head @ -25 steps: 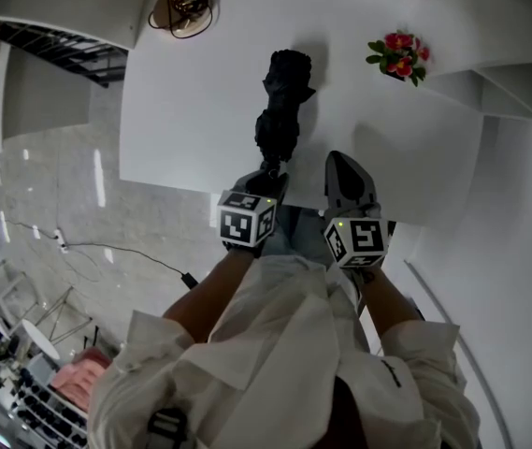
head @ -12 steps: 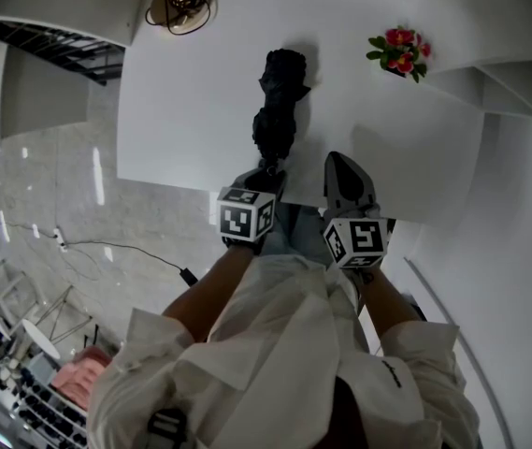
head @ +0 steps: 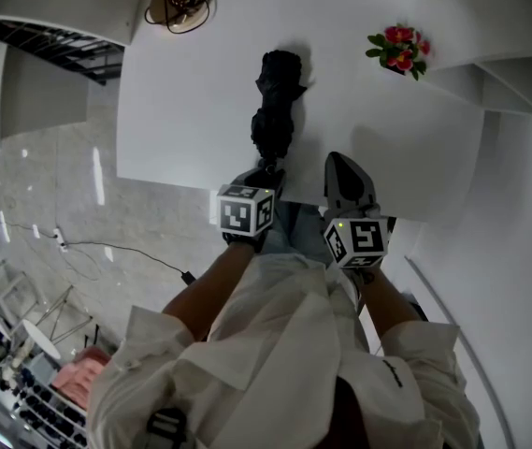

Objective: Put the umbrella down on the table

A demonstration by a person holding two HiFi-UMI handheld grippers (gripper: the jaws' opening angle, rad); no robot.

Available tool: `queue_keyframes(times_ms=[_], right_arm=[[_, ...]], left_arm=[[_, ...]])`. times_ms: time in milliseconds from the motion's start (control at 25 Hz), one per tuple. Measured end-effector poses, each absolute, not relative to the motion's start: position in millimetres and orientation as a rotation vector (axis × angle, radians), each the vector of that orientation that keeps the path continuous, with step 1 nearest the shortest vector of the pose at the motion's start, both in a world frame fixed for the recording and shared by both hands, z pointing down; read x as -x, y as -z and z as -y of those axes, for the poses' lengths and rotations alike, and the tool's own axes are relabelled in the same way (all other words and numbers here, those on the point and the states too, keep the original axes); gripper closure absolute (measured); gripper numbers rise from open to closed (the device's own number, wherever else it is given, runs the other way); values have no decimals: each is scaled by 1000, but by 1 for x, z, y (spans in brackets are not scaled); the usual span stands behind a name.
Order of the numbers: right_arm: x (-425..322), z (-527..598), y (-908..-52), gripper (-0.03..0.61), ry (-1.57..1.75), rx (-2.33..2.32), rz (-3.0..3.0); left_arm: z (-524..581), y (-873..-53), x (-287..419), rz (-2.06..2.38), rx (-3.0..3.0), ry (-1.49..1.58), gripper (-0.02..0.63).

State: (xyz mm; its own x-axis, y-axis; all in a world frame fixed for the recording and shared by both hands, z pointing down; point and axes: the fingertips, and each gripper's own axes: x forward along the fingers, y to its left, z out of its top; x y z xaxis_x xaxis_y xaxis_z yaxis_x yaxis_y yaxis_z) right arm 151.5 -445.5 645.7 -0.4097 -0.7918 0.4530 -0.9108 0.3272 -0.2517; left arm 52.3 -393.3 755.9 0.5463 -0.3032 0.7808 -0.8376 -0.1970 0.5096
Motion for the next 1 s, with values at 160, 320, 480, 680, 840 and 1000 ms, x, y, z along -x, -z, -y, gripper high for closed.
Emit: queue_keyframes(times_ms=[160, 320, 480, 680, 840, 1000], right_arm=[[-153, 446, -643, 561, -695, -1545, 2346], [-155, 446, -642, 561, -696, -1553, 2345], [-157, 446, -642, 561, -698, -1556, 2344], [-156, 445, -638, 561, -701, -1563, 2343], [-157, 446, -636, 561, -698, -1569, 2344], [-157, 447, -631, 561, -691, -1573, 2350]], left_arm=[[394, -755, -53, 949, -1755, -652, 492], [394, -758, -54, 953, -1747, -657, 491], [394, -759, -55, 956, -1741, -667, 488], [395, -752, -53, 942, -1724, -641, 477], [392, -748, -54, 929, -1719, -621, 453], [391, -742, -51, 941, -1718, -617, 453]])
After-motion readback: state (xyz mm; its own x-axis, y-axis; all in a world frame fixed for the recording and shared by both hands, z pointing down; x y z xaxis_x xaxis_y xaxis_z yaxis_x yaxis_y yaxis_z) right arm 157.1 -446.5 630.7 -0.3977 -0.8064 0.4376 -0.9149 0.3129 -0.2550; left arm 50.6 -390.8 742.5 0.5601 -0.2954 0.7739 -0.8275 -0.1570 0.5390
